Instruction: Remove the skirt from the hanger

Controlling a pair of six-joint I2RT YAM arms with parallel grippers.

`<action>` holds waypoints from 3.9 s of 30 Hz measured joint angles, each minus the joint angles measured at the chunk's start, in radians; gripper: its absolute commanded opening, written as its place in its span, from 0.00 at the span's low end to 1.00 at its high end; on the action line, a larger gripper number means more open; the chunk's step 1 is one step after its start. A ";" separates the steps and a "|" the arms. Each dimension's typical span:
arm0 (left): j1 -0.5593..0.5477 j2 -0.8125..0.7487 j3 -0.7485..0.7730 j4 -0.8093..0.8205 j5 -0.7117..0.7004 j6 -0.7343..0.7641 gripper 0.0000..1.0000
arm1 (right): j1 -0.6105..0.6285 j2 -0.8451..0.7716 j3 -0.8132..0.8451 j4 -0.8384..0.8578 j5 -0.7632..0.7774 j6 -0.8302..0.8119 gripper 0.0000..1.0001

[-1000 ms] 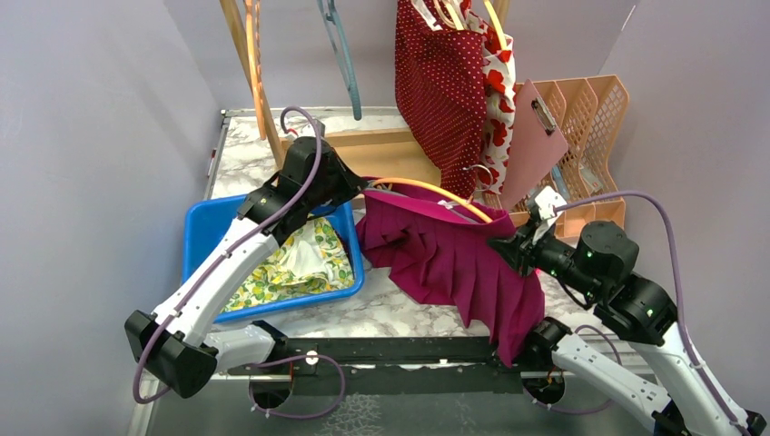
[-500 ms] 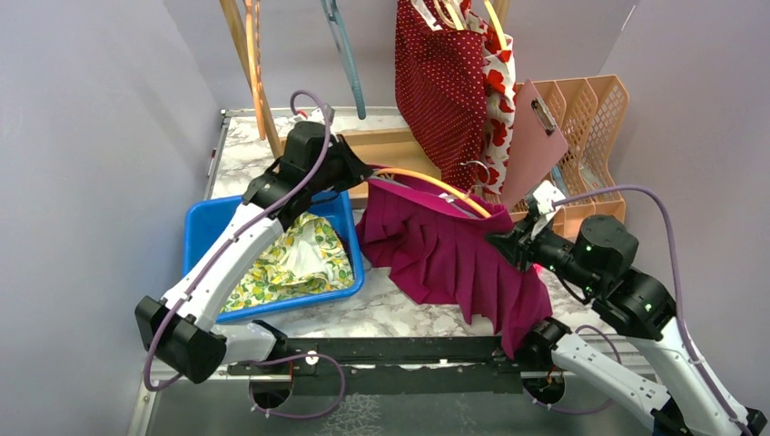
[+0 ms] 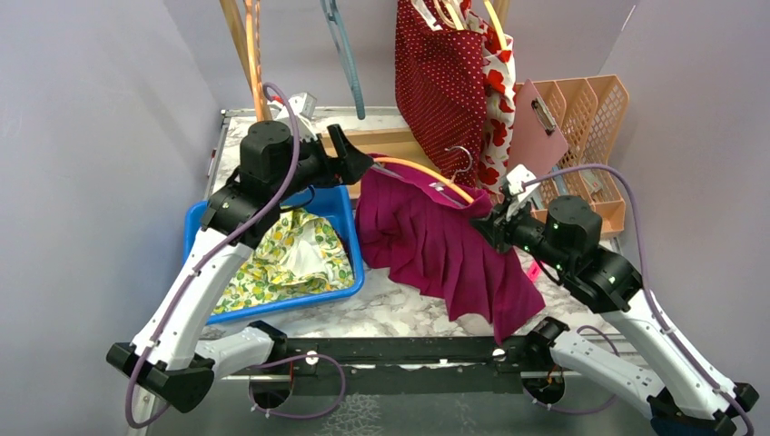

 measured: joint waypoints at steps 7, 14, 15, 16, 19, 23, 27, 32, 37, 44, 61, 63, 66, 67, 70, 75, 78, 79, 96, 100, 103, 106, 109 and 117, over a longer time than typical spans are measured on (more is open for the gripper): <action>-0.161 -0.006 0.038 0.062 0.069 0.187 0.82 | -0.002 0.056 0.031 -0.004 -0.084 0.014 0.01; -0.249 0.049 0.037 0.112 0.130 0.584 0.70 | -0.002 0.068 0.097 -0.067 -0.163 0.008 0.01; -0.249 0.053 0.037 0.116 0.135 0.627 0.69 | -0.002 0.068 0.105 -0.077 -0.172 0.003 0.01; -0.248 0.057 0.037 0.119 0.139 0.675 0.69 | -0.002 0.068 0.111 -0.086 -0.181 -0.004 0.01; -0.248 0.069 0.037 0.126 0.180 0.793 0.69 | -0.002 0.069 0.127 -0.115 -0.207 -0.028 0.01; -0.248 0.087 0.026 0.124 0.278 0.900 0.62 | -0.002 0.087 0.151 -0.151 -0.233 -0.048 0.01; -0.250 0.118 0.024 0.123 0.352 0.971 0.41 | -0.002 0.108 0.166 -0.160 -0.251 -0.058 0.01; -0.285 0.160 0.024 0.101 0.361 1.080 0.12 | -0.013 0.138 0.197 -0.195 -0.251 -0.082 0.01; -0.333 0.166 0.022 0.051 0.314 1.230 0.00 | -0.020 0.140 0.210 -0.251 -0.182 -0.116 0.39; -0.414 0.150 -0.104 0.218 0.087 1.230 0.00 | -0.010 0.178 0.368 -0.276 -0.025 -0.018 1.00; -0.546 0.140 -0.288 0.627 -0.383 1.400 0.00 | -0.007 0.474 0.715 -0.529 0.154 0.499 0.77; -0.546 0.140 -0.288 0.631 -0.380 1.405 0.00 | -0.007 0.552 0.756 -0.529 0.154 0.544 0.78; -0.545 0.140 -0.288 0.626 -0.374 1.408 0.00 | -0.006 0.617 0.795 -0.528 0.153 0.582 0.78; -0.543 0.140 -0.288 0.625 -0.373 1.408 0.00 | -0.006 0.623 0.801 -0.529 0.153 0.591 0.73; -0.545 0.139 -0.288 0.624 -0.372 1.408 0.00 | -0.006 0.630 0.833 -0.554 0.169 0.618 0.51; -0.550 0.118 -0.300 0.618 -0.370 1.408 0.00 | -0.004 0.629 0.828 -0.579 0.260 0.662 0.65; -0.550 0.104 -0.315 0.607 -0.371 1.407 0.00 | -0.003 0.635 0.825 -0.591 0.312 0.665 0.79; -0.550 0.101 -0.316 0.600 -0.370 1.407 0.00 | -0.003 0.639 0.826 -0.594 0.323 0.664 0.83; -0.573 0.074 -0.344 0.603 -0.378 1.397 0.00 | -0.002 0.656 0.816 -0.642 0.431 0.676 0.01; -0.575 0.074 -0.367 0.649 -0.417 1.384 0.00 | 0.003 0.639 0.805 -0.647 0.513 0.679 0.01; -0.581 0.076 -0.375 0.661 -0.459 1.380 0.00 | 0.006 0.611 0.760 -0.636 0.577 0.678 0.01; -0.587 0.077 -0.395 0.684 -0.486 1.375 0.00 | -0.004 0.544 0.694 -0.626 0.612 0.658 0.01; -0.587 0.075 -0.413 0.721 -0.500 1.358 0.00 | -0.026 0.511 0.684 -0.639 0.628 0.646 0.01; -0.594 0.047 -0.433 0.729 -0.490 1.323 0.00 | -0.087 0.489 0.668 -0.624 0.607 0.588 0.01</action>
